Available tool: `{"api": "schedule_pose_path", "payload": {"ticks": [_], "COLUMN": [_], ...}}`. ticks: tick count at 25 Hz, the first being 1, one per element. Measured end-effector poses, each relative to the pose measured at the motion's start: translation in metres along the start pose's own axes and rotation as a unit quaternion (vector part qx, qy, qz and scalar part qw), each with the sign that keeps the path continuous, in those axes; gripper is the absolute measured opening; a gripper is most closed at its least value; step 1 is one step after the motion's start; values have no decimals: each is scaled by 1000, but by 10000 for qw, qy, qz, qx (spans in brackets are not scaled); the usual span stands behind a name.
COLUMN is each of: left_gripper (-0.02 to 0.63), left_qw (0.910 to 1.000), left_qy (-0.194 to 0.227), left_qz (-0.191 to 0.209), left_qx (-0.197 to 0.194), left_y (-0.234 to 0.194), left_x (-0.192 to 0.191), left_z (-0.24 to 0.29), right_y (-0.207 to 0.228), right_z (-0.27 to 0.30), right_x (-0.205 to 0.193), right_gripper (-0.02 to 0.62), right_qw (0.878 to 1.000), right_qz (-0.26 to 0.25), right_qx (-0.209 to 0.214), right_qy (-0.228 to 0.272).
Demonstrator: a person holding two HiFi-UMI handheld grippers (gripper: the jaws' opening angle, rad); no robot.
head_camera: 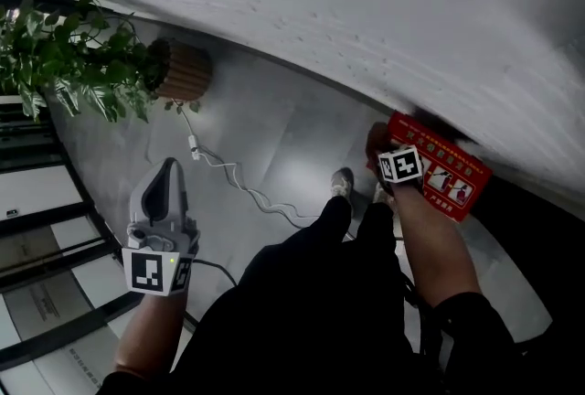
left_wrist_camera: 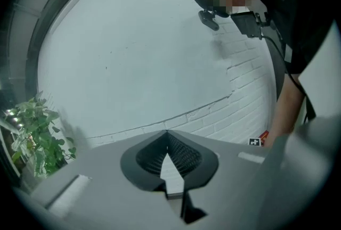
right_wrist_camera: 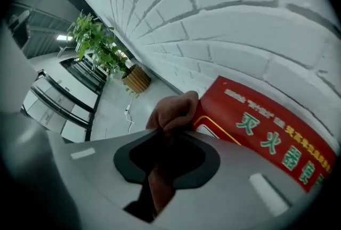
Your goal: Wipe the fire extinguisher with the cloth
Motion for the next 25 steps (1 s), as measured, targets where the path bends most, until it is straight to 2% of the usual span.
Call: {"api": "schedule_pose_path", "payload": {"ticks": [2,6,11,15,18,21,22,23,25], "left_gripper": [-3,-3,-3,-3,-3,-3,-3,-3,-3], "left_qw": [9999,9981,9946,9900,9876,9873,9880,9890,9913], "left_qy": [126,399,535,659,694,722,714,705,698], "left_qz": [-43,-146,-251,-224,-251,-343,-390,-429,-454], "left_qx": [-101,-439,-859,-1226,-1383,-1374,-1311,-1224,-1021], "left_y": [4,17,39,61,70,70,68,63,52], "left_x": [3,8,15,21,23,23,23,22,19], "left_z": [7,29,54,74,84,86,86,84,80], "right_y": [12,47,86,109,119,124,122,116,94], "right_z": [-18,-73,-143,-187,-214,-238,-240,-236,-214], "right_x": [-15,-65,-134,-186,-216,-232,-227,-215,-176], "right_gripper": [60,58,58,58,60,57,57,57,57], "right_qw": [9998,9937,9755,9598,9427,9128,9114,9188,9464], "right_qz": [99,866,1718,2166,2557,3006,2962,2752,2101], "right_qx": [-148,-621,-1205,-1635,-2040,-2610,-2644,-2561,-2074], "right_qy": [93,353,660,715,665,917,1079,1203,1312]}}
Point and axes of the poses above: the fingertips, and each gripper's own axes: z forward along the fingers, y to its right, x out of its top, the point moved 9 cm from there along -z, backward along the fingers, and after that the axes turned 7 degrees about x, right-handed, at the moved point
